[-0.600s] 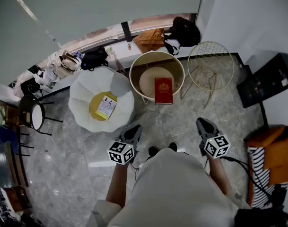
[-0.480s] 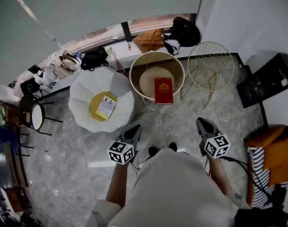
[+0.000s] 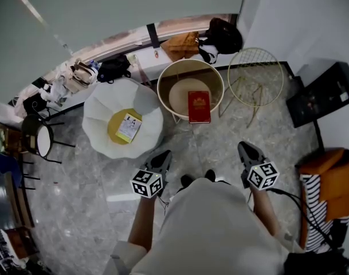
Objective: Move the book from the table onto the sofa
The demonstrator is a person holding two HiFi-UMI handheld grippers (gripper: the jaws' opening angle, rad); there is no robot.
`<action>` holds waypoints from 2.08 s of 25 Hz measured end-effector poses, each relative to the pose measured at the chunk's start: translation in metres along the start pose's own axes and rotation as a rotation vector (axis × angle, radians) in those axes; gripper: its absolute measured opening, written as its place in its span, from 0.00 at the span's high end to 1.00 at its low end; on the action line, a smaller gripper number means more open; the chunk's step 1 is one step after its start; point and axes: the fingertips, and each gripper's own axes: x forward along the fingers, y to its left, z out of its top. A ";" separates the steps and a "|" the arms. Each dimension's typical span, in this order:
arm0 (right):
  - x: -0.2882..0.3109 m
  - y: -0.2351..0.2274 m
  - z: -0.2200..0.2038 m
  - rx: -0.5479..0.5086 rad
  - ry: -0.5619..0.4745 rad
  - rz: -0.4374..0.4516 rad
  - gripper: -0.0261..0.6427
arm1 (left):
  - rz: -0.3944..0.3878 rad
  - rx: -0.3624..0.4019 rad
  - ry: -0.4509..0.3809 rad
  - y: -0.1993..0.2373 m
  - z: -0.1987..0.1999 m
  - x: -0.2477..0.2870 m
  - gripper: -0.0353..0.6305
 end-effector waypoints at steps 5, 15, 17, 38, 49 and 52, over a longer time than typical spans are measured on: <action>-0.001 0.004 -0.009 0.029 -0.002 -0.020 0.89 | -0.024 -0.005 0.011 0.005 -0.008 -0.008 0.94; 0.008 0.016 -0.025 0.070 0.020 -0.033 0.89 | -0.056 -0.035 0.026 0.014 -0.020 -0.024 0.94; 0.013 0.017 -0.024 0.056 0.028 -0.028 0.89 | -0.053 -0.043 0.027 0.017 -0.020 -0.023 0.94; 0.155 -0.043 0.008 -0.014 0.163 0.079 0.89 | 0.085 -0.147 0.089 0.099 0.011 0.058 0.94; 0.220 -0.103 -0.015 0.060 0.305 0.171 0.89 | 0.045 -0.178 0.165 0.115 0.020 0.157 0.94; 0.236 -0.120 -0.025 0.074 0.344 0.195 0.89 | 0.050 -0.182 0.185 0.119 0.022 0.184 0.94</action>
